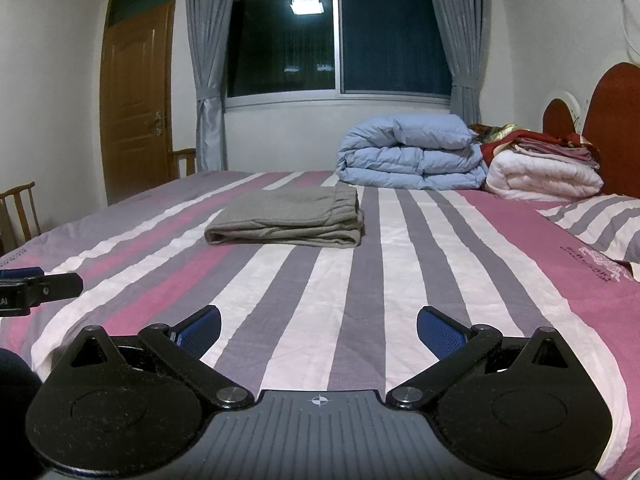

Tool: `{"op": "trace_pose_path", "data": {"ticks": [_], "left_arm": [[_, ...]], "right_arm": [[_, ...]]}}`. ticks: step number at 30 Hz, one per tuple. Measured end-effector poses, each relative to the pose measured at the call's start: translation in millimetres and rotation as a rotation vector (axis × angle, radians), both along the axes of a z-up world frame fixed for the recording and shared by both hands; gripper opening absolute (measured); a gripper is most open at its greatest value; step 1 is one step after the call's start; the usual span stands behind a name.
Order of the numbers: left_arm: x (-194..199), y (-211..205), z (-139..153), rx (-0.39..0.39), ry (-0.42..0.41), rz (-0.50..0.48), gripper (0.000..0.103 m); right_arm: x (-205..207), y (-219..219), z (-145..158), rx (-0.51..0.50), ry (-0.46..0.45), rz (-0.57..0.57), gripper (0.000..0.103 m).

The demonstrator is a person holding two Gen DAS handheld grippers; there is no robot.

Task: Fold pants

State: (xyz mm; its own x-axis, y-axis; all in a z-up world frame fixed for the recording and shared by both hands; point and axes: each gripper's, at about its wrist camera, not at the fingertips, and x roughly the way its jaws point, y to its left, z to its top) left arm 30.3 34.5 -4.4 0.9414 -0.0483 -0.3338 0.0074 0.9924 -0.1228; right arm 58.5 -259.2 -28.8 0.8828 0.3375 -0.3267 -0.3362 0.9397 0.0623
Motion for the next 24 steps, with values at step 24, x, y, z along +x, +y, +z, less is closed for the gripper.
{"op": "trace_pose_path", "data": {"ticks": [24], "left_arm": [[0.8,0.7,0.7,0.002,-0.003,-0.006,0.097]], "right_arm": [[-0.4,-0.2,0.2,-0.001,-0.001,-0.001,0.103]]}}
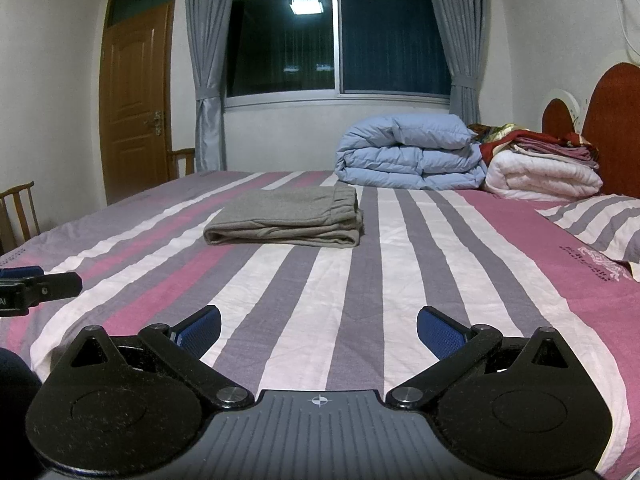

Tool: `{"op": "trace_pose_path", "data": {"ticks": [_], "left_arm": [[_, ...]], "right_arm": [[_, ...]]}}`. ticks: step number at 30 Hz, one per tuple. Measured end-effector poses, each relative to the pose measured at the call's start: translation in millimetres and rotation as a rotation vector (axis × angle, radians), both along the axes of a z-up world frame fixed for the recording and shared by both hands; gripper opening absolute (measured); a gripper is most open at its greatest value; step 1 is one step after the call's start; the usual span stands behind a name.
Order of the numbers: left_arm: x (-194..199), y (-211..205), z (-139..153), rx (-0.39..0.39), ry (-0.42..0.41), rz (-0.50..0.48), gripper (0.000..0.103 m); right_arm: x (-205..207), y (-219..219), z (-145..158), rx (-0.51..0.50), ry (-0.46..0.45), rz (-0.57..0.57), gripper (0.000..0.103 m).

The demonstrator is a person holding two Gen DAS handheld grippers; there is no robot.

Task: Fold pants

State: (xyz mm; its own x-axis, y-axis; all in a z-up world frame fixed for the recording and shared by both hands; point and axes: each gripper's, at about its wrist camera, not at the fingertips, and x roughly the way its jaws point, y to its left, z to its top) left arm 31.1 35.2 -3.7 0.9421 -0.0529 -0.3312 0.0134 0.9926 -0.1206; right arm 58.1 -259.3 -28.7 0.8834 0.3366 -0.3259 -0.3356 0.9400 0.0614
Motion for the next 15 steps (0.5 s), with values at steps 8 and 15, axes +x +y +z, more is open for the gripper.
{"op": "trace_pose_path", "data": {"ticks": [8,15], "left_arm": [[0.8,0.6,0.5,-0.006,-0.004,-0.012,0.097],[1.0,-0.3,2.9,-0.004,-0.017,-0.056,0.097]], "right_arm": [[-0.9,1.3,0.2,-0.001,0.0,0.0,0.103],[-0.8,0.8,-0.9,-0.004,0.001,0.001,0.103]]}}
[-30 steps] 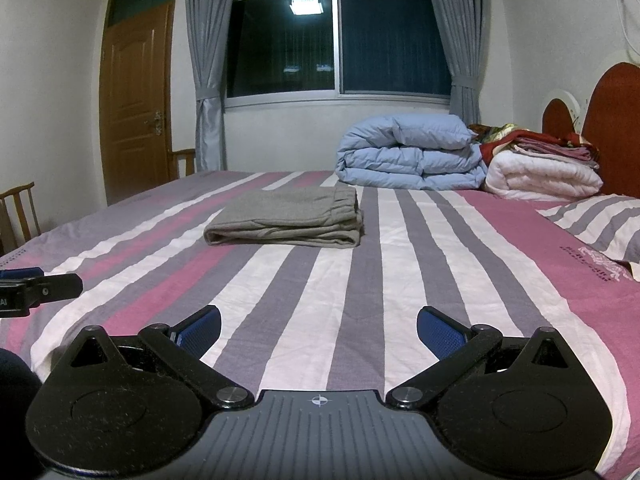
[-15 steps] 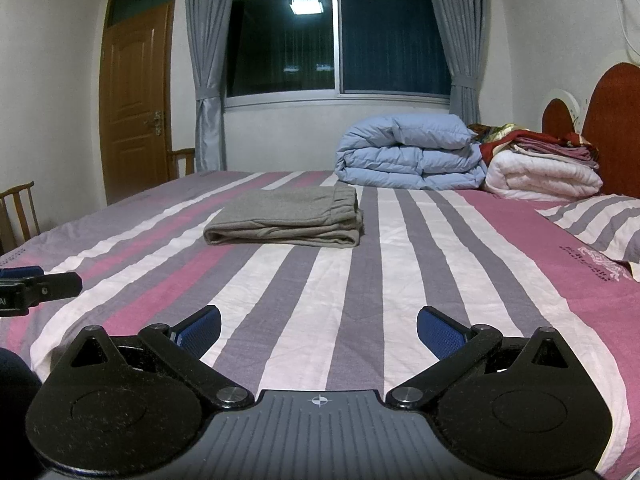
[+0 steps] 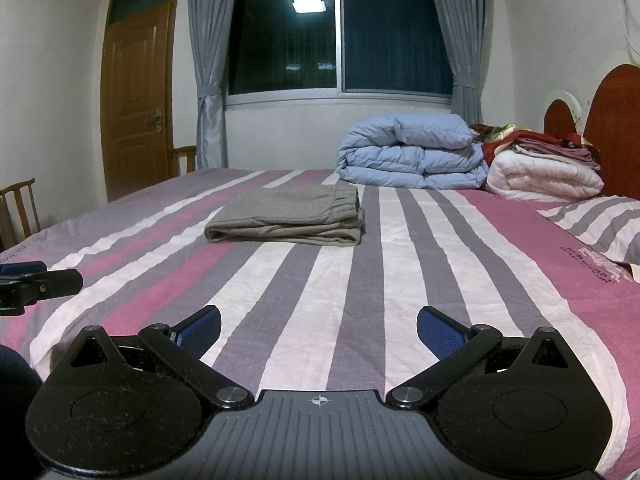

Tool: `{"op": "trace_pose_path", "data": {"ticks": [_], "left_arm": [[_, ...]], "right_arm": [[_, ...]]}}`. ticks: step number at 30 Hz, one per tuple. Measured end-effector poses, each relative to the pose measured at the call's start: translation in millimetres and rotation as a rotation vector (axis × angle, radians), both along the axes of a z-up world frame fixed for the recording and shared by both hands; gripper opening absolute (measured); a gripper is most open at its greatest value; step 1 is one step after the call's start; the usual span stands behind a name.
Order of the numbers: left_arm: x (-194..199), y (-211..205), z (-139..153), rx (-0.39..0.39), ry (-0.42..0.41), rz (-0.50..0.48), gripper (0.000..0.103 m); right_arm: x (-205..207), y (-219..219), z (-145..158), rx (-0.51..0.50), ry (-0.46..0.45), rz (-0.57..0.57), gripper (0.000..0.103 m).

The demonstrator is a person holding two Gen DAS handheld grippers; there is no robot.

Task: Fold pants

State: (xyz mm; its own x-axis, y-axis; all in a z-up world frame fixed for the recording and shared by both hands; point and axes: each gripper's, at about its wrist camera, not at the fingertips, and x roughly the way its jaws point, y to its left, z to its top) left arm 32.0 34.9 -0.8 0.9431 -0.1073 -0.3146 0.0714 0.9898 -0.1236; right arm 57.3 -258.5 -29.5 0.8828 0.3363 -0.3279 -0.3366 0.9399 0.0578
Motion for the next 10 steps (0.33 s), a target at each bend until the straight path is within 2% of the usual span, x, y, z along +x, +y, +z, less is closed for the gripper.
{"op": "trace_pose_path", "data": {"ticks": [10], "left_arm": [[-2.1,3.7,-0.7,-0.01,-0.014,-0.004,0.097]], "right_arm": [[-0.1,-0.7,-0.2,-0.002,0.0,0.002,0.103]]}}
